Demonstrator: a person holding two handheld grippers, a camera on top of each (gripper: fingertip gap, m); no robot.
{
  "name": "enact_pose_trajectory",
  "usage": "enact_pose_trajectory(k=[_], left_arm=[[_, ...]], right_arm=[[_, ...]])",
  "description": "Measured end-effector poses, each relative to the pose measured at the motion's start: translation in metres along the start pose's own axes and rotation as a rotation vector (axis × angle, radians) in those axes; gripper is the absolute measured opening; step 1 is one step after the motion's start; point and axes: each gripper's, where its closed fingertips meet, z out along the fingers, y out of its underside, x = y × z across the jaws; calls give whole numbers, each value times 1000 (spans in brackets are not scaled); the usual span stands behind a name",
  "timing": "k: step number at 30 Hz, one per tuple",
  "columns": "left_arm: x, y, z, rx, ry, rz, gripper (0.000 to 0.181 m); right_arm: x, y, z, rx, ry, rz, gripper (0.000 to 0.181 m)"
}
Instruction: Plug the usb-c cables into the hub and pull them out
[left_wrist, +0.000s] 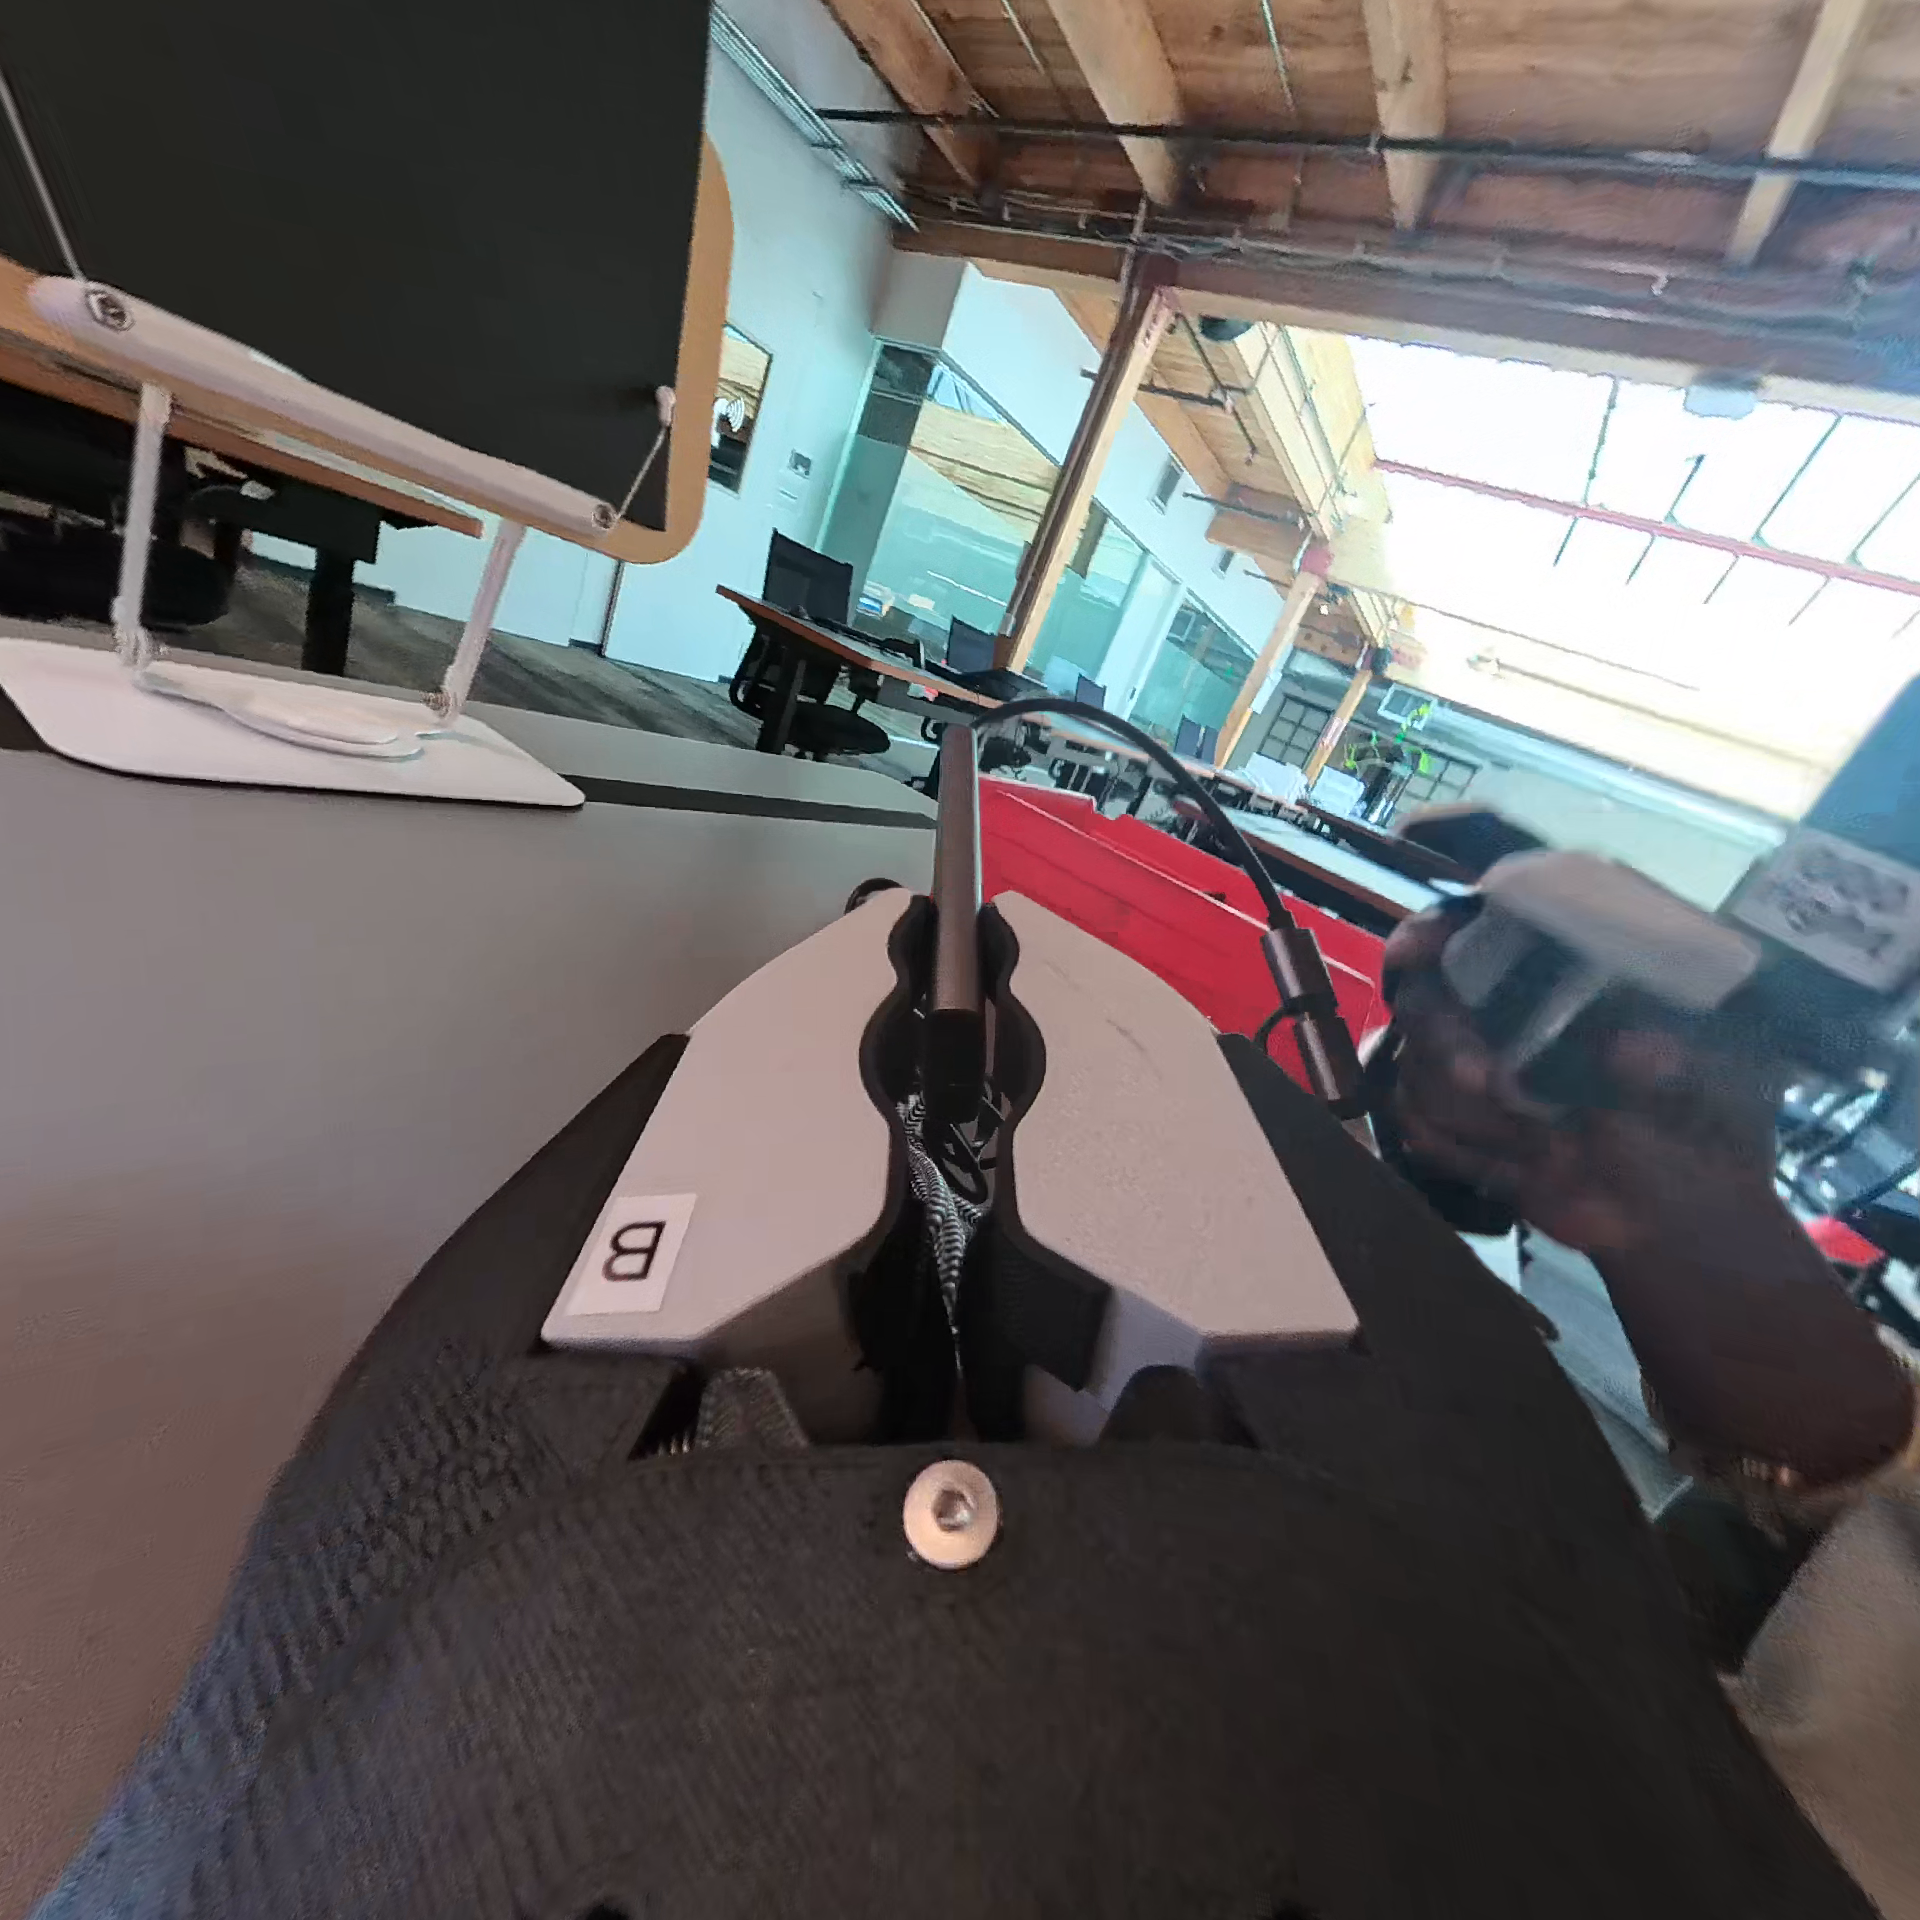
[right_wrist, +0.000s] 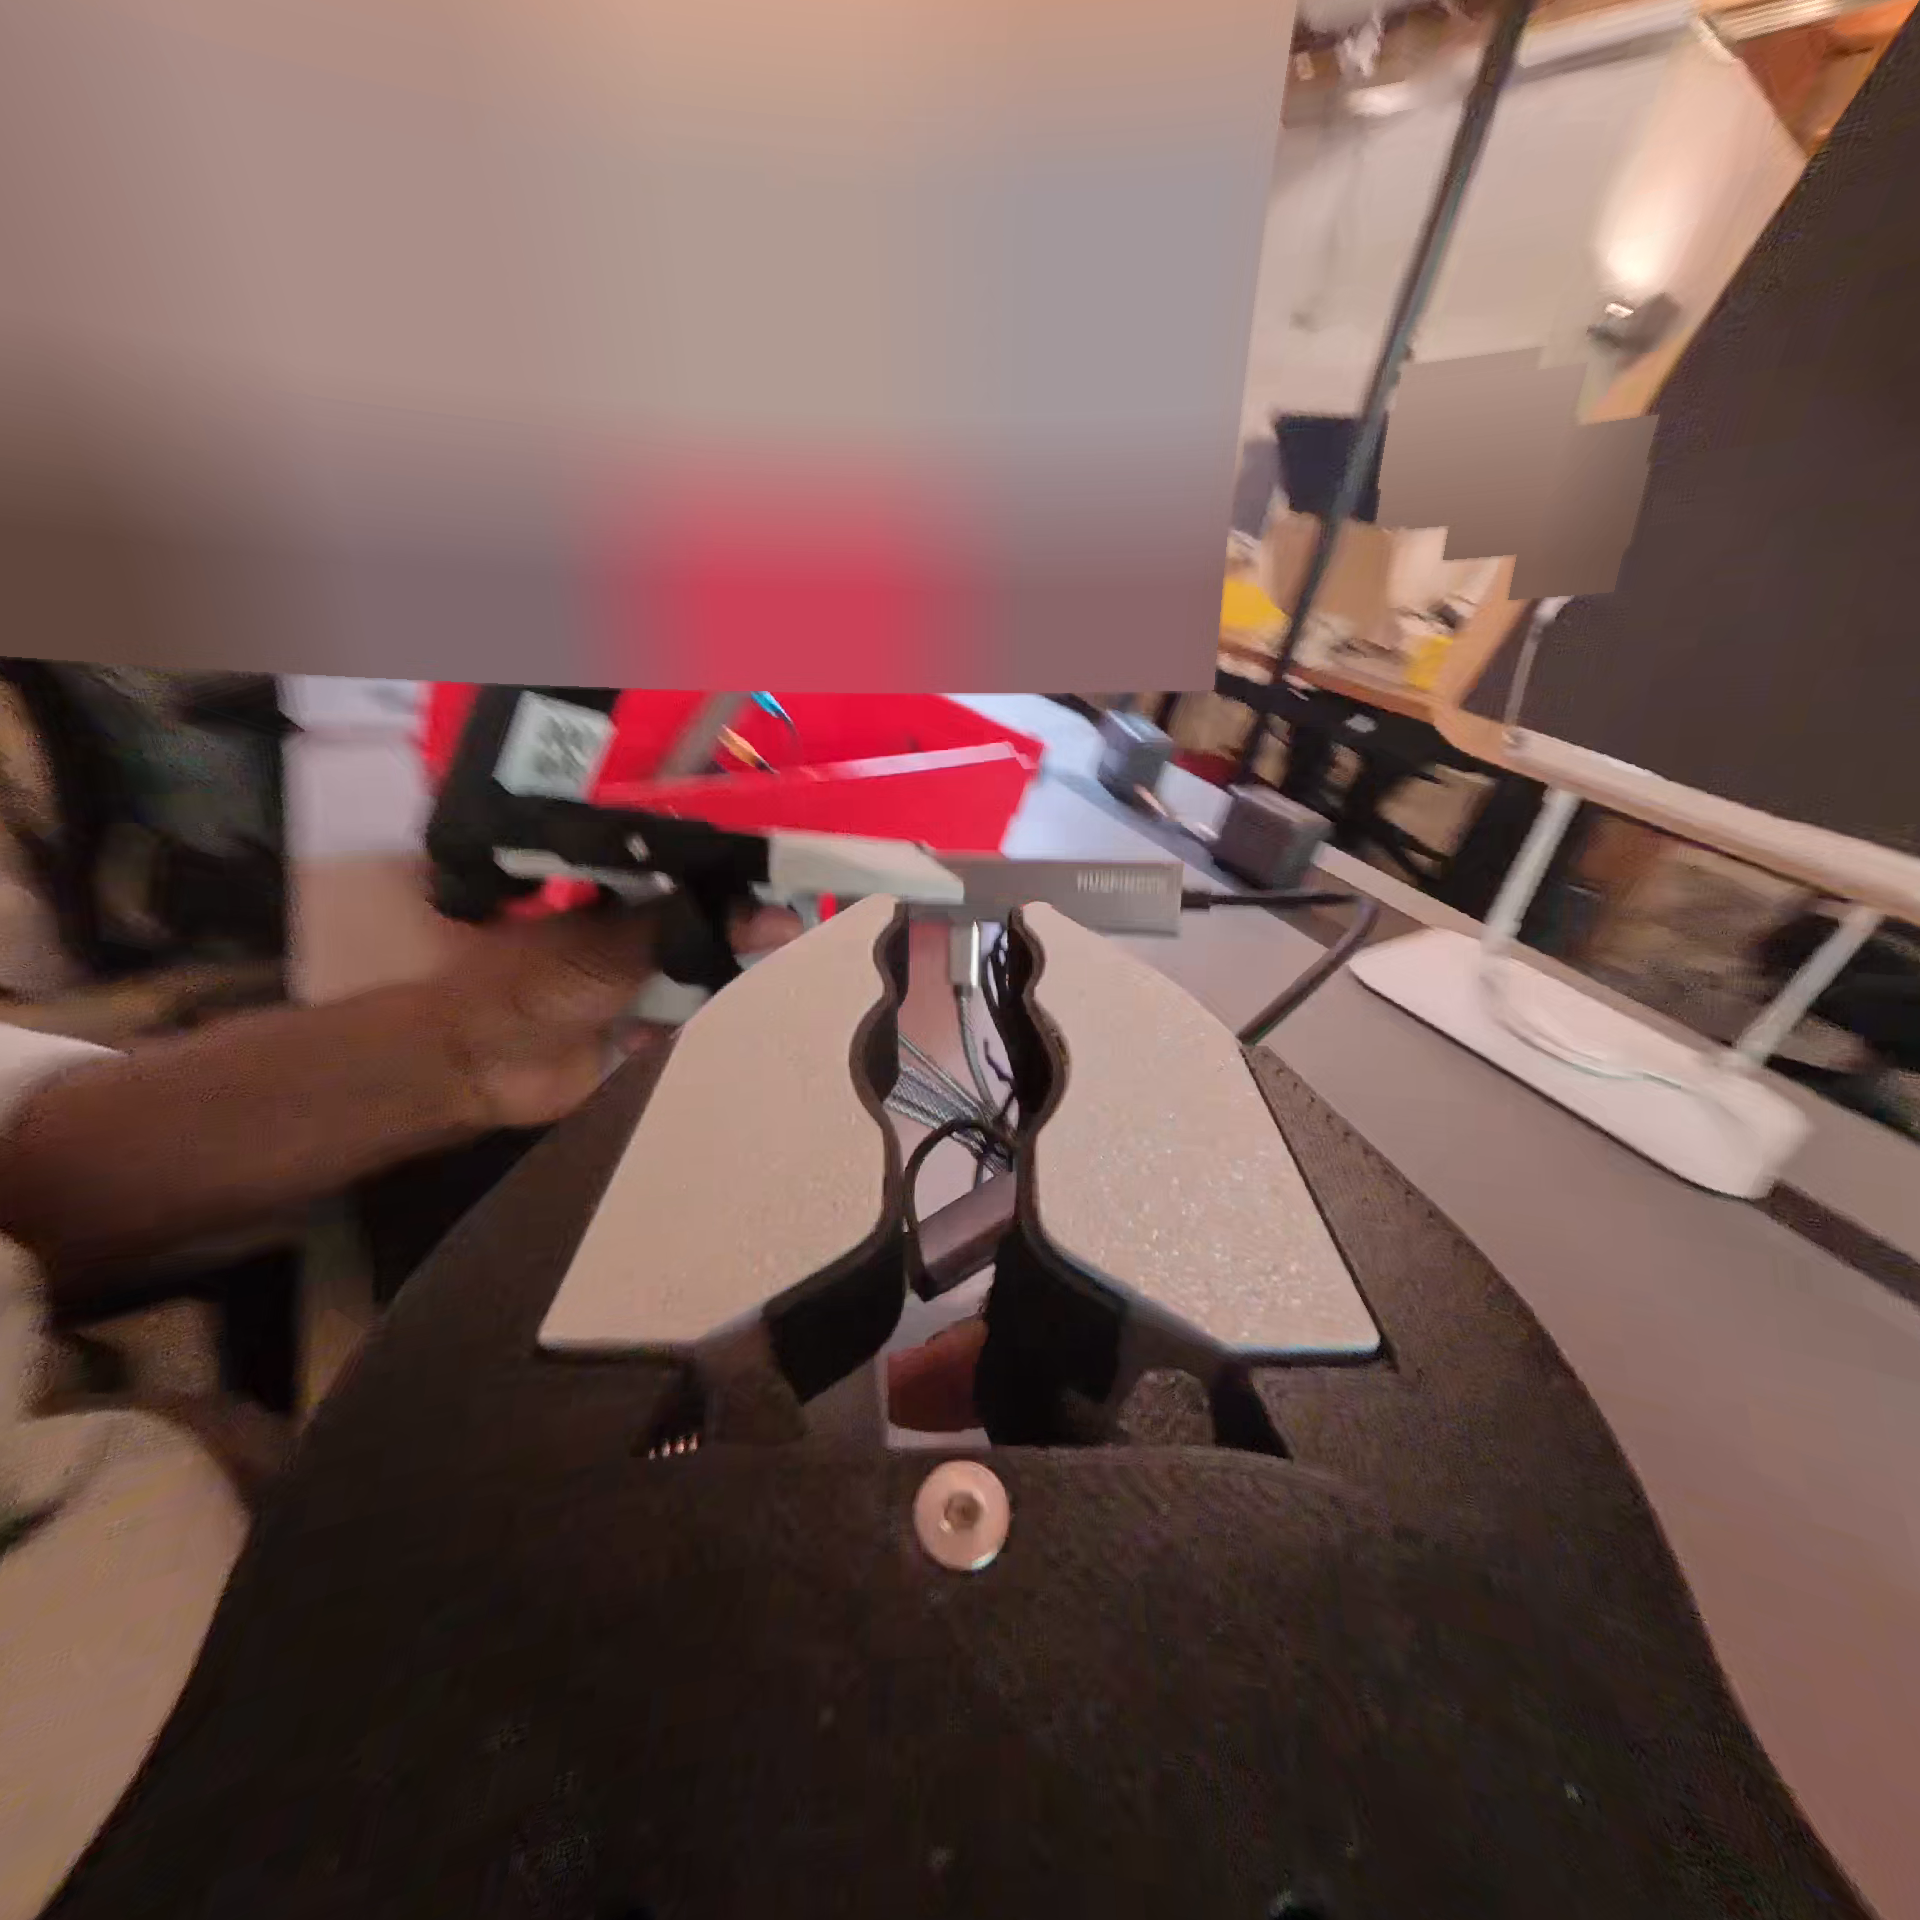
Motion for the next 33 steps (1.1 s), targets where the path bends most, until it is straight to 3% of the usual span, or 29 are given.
enact_pose_trajectory(k=[4,8,14,17,19,21,24,27,30,33], left_arm=[[6,-1,1,58,20,-95,7],[19,-1,5,113,66,-216,7],[31,7,13,117,129,-423,8],[48,5,14,70,276,-420,18],[67,-2,8,28,421,-304,40],[80,-1,-3,-41,502,-29,56],[72,15,-11,-158,375,642,60],[77,37,-12,-241,329,1254,57],[94,66,-10,-310,448,1475,44],[99,81,-13,-375,544,1434,28]], right_arm=[[-14,34,39,-179,194,-253,14],[2,60,56,-295,375,-512,16],[12,54,49,-285,434,-656,11],[14,52,38,-252,341,-587,13],[10,52,28,-233,174,-464,10],[6,55,15,-249,-15,-322,9],[-6,61,-6,-332,-288,-162,9],[-22,70,-19,-435,-482,-131,9],[-44,76,-24,-501,-635,-134,9],[-50,80,-25,-540,-670,-171,9]])
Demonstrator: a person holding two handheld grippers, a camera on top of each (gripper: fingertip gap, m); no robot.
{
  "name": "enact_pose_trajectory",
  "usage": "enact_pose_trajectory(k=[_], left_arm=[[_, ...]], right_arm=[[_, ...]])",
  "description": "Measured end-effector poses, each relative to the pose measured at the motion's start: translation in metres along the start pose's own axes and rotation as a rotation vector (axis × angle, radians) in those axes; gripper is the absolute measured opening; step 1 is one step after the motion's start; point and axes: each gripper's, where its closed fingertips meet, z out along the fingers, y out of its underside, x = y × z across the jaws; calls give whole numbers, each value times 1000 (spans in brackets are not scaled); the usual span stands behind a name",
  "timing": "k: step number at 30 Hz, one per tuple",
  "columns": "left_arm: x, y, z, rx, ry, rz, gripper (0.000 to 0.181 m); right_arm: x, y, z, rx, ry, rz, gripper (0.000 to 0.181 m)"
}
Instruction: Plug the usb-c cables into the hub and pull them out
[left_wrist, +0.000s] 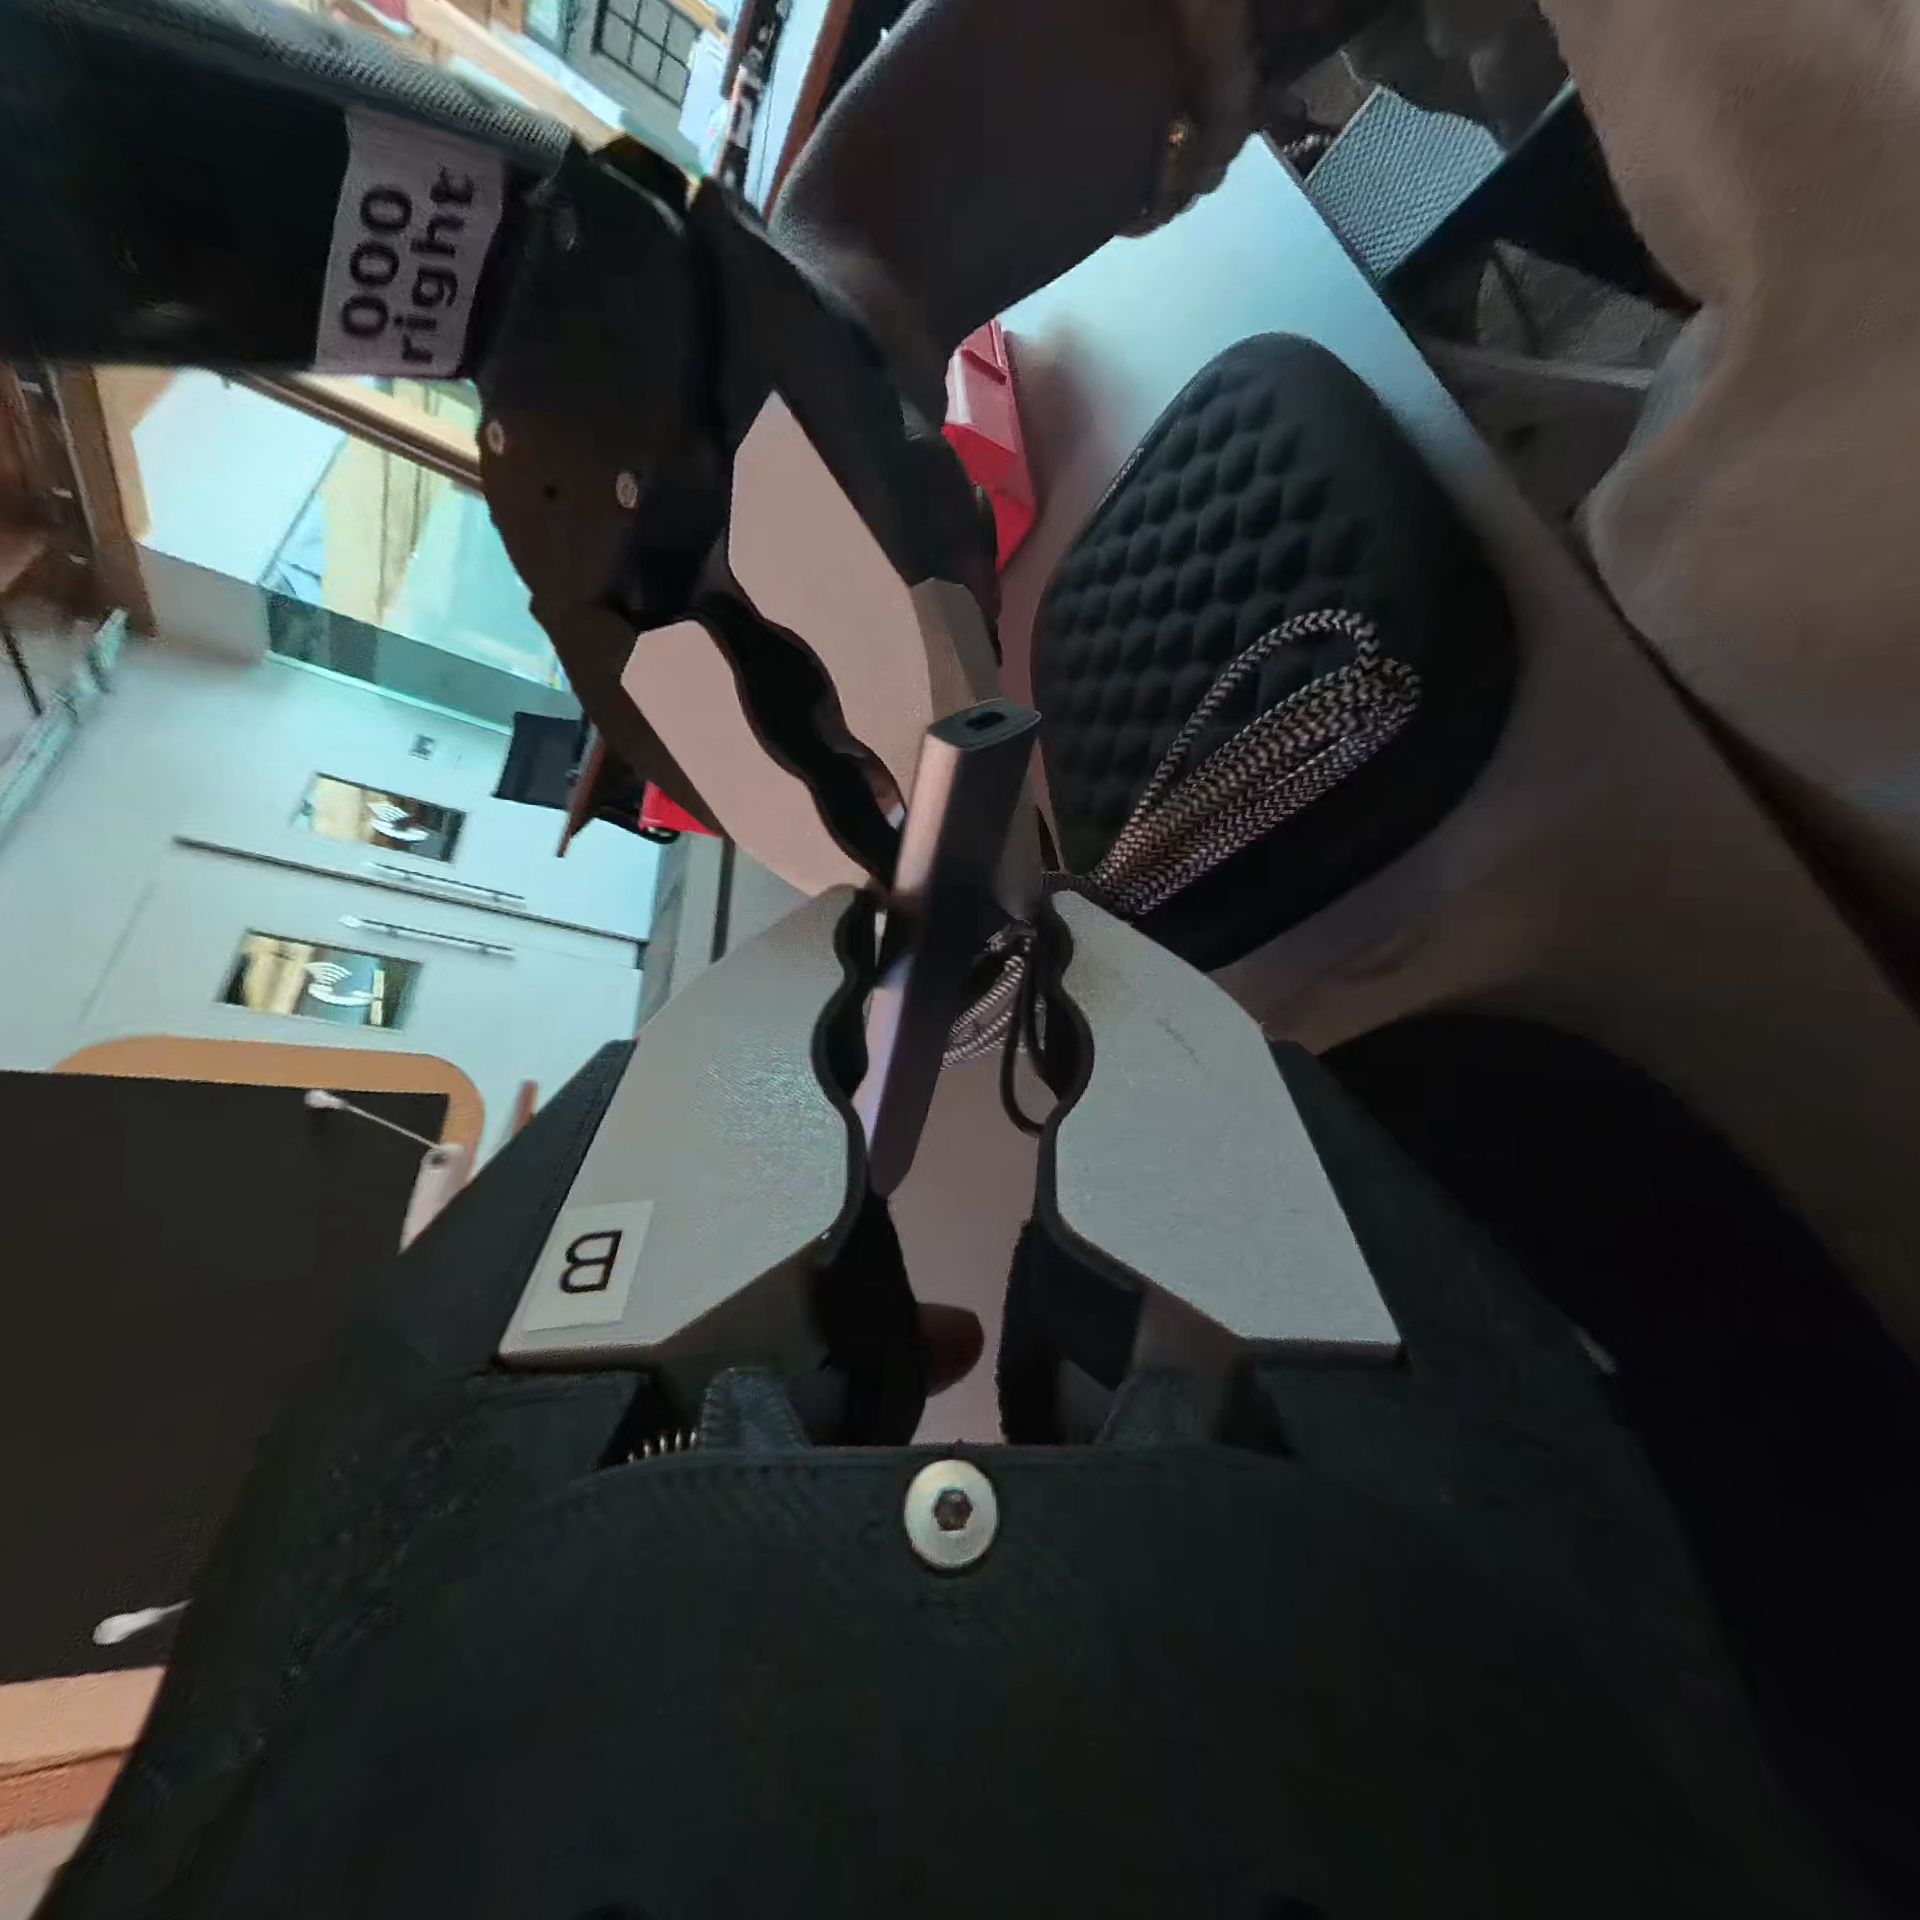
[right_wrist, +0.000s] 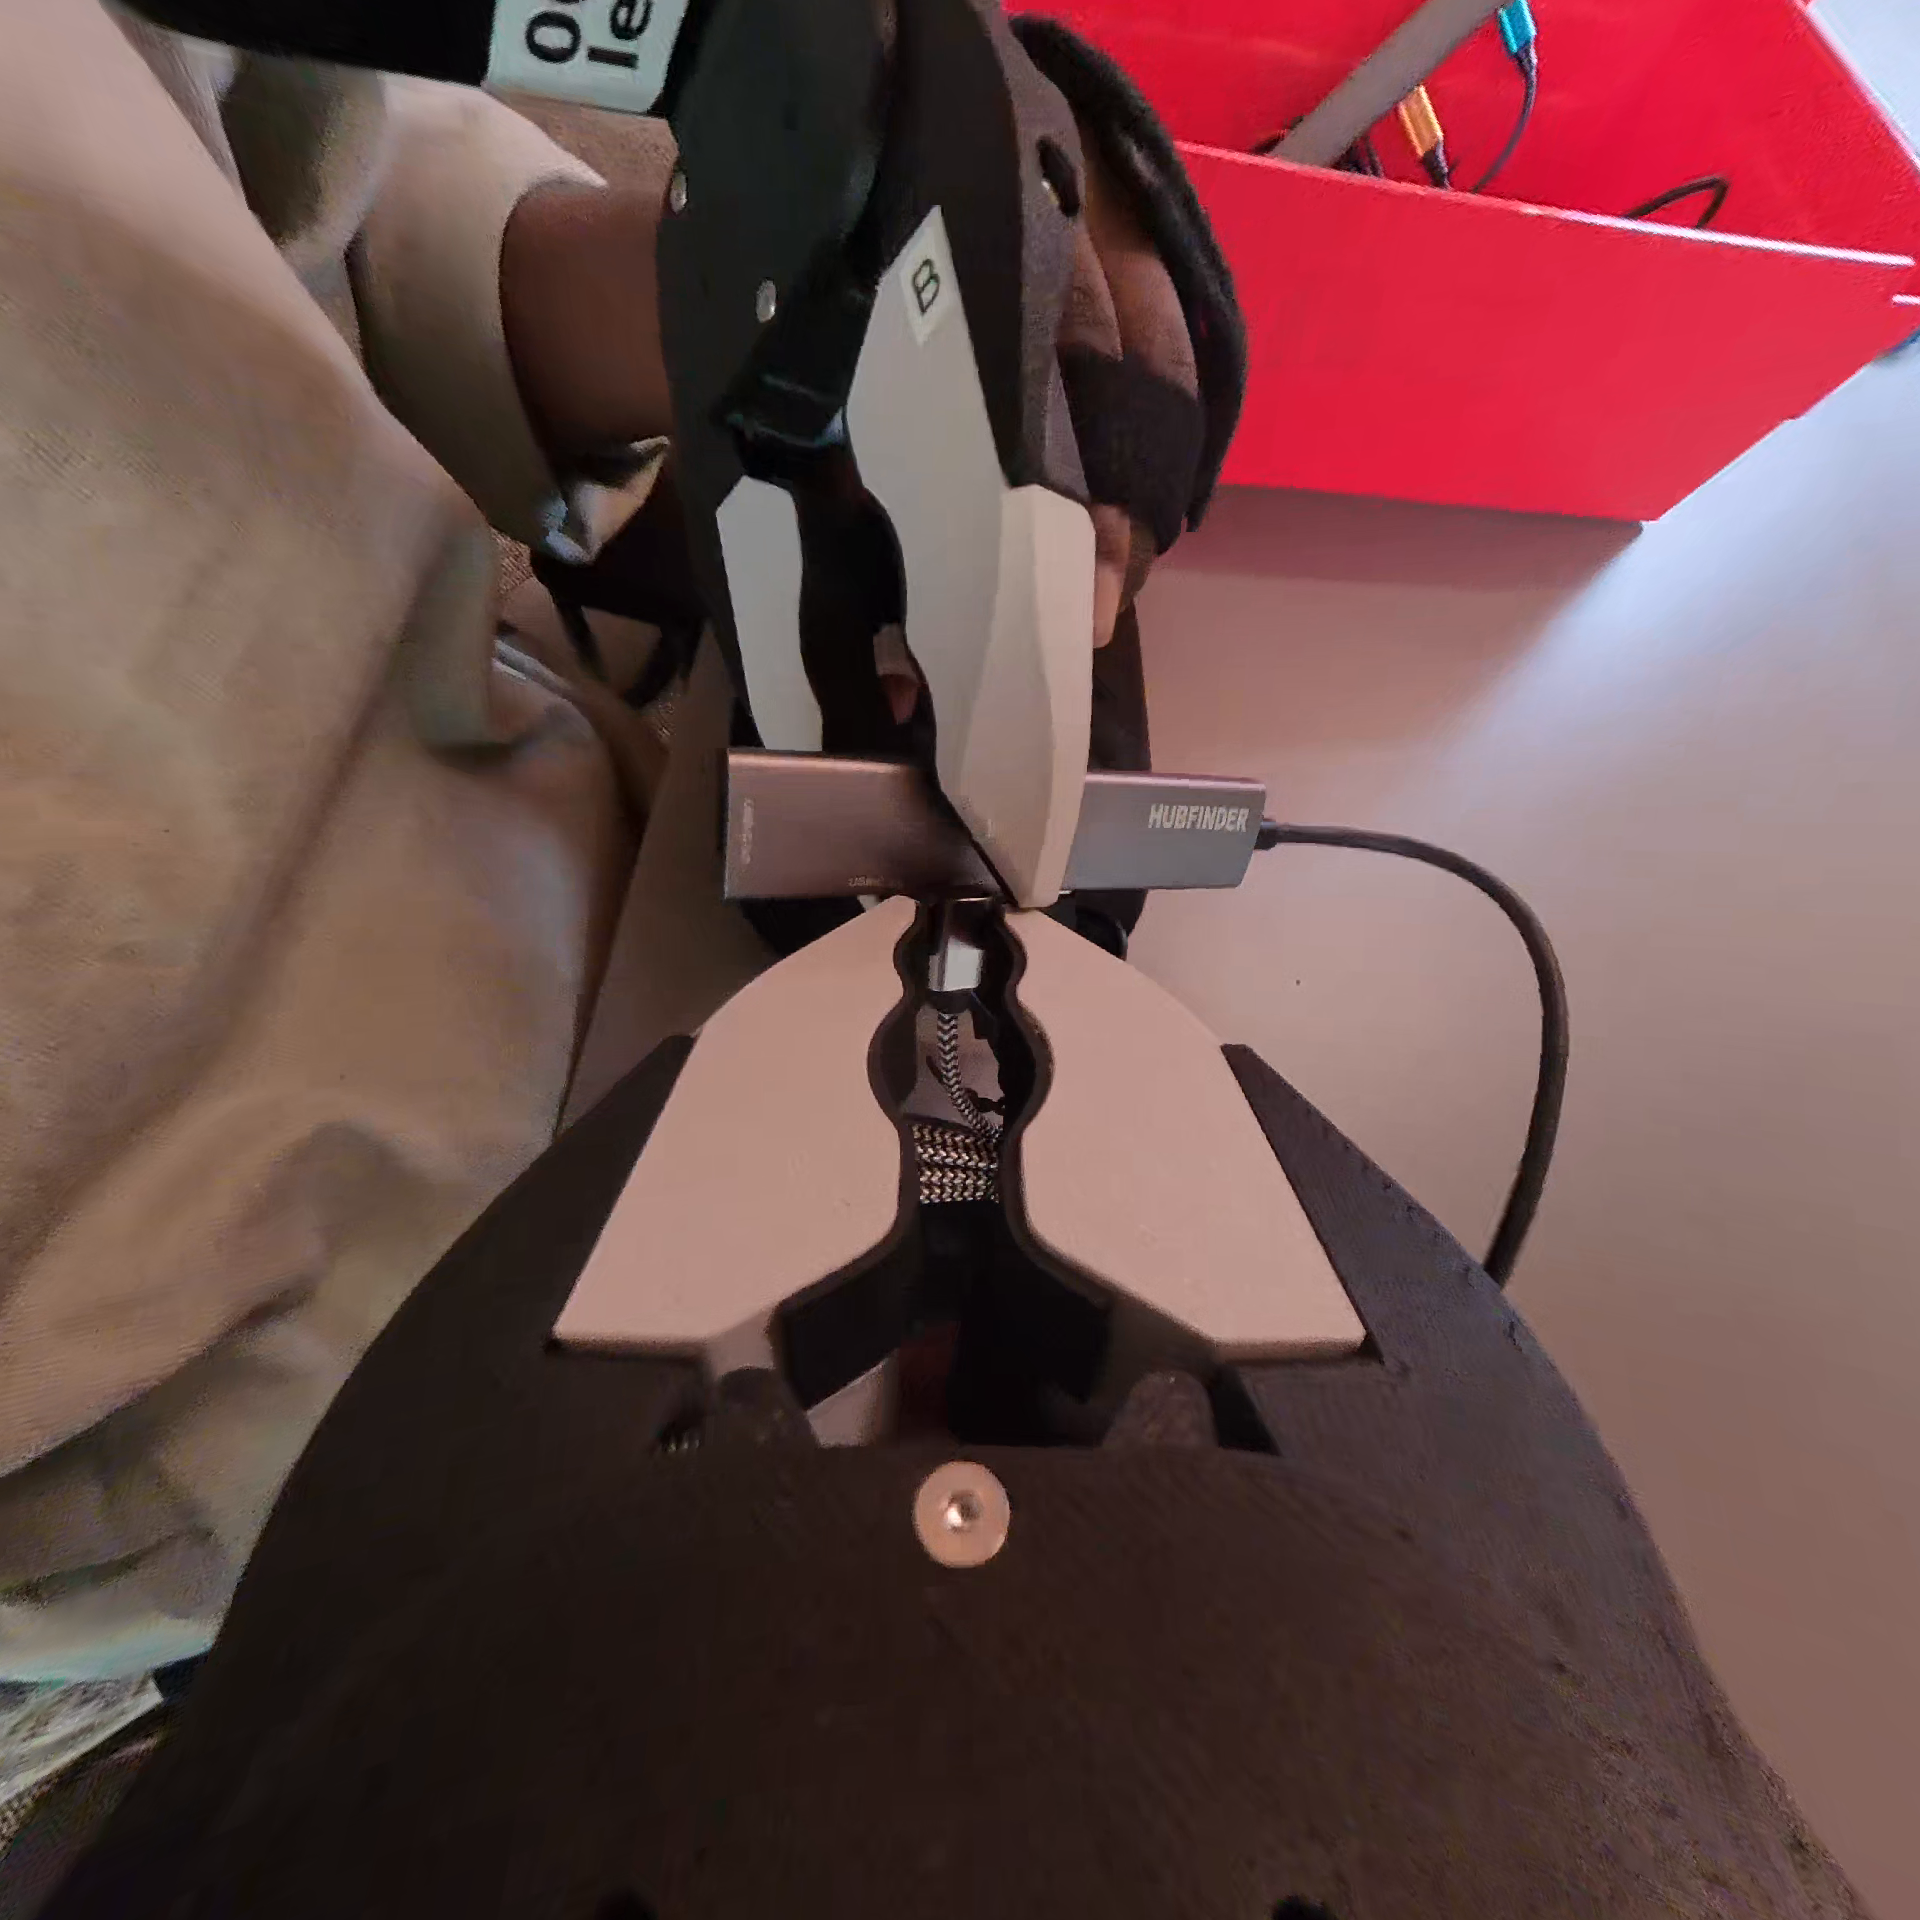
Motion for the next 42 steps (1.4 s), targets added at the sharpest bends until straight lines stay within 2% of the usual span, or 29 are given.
enact_pose_trajectory(k=[1,3,6,9,13,16,19,23,26,28,30,31,32,33,34,35,36,39,40,42], left_arm=[[0,0,-2,12,8,-32,25],[-3,6,-7,4,1,-142,8],[-10,4,-14,89,-62,-334,8],[-2,4,-14,108,-78,-349,7],[5,-9,-17,218,-87,-319,7],[7,-7,-19,200,-90,-306,7],[12,0,-17,124,-97,-312,7],[21,12,-13,26,-82,-337,6],[25,17,-13,-3,-57,-355,6],[28,18,-12,-18,-46,-360,7],[23,12,-26,34,-58,-424,3],[0,-6,-52,268,-177,-512,0],[-15,-6,-75,338,-236,-609,0],[-8,9,-66,191,-233,-530,0],[7,12,-42,82,-171,-417,0],[2,5,-30,91,-238,-351,0],[-3,3,-29,81,-270,-293,0],[-5,15,-51,97,-243,-330,1],[-8,20,-57,94,-252,-368,39],[-12,26,-61,76,-247,-457,94]], right_arm=[[0,-1,0,14,0,6,9],[6,-7,-3,86,53,-6,8],[9,-15,-5,172,200,-110,10],[8,-7,2,127,325,-242,12],[3,-4,12,37,419,-463,5],[3,-4,13,-34,439,-535,5],[5,2,18,-96,444,-580,6],[9,15,27,-29,437,-535,7],[8,20,33,54,439,-476,6],[11,25,34,57,470,-481,7],[18,33,32,26,510,-456,5],[35,55,24,-94,574,-414,7],[36,53,18,-51,564,-394,6],[24,32,22,63,499,-404,5],[8,8,35,150,430,-450,4],[1,3,51,121,394,-503,6],[5,6,59,80,424,-523,6],[16,17,40,69,473,-478,6],[19,21,33,71,485,-475,5],[24,25,22,75,516,-460,6]])
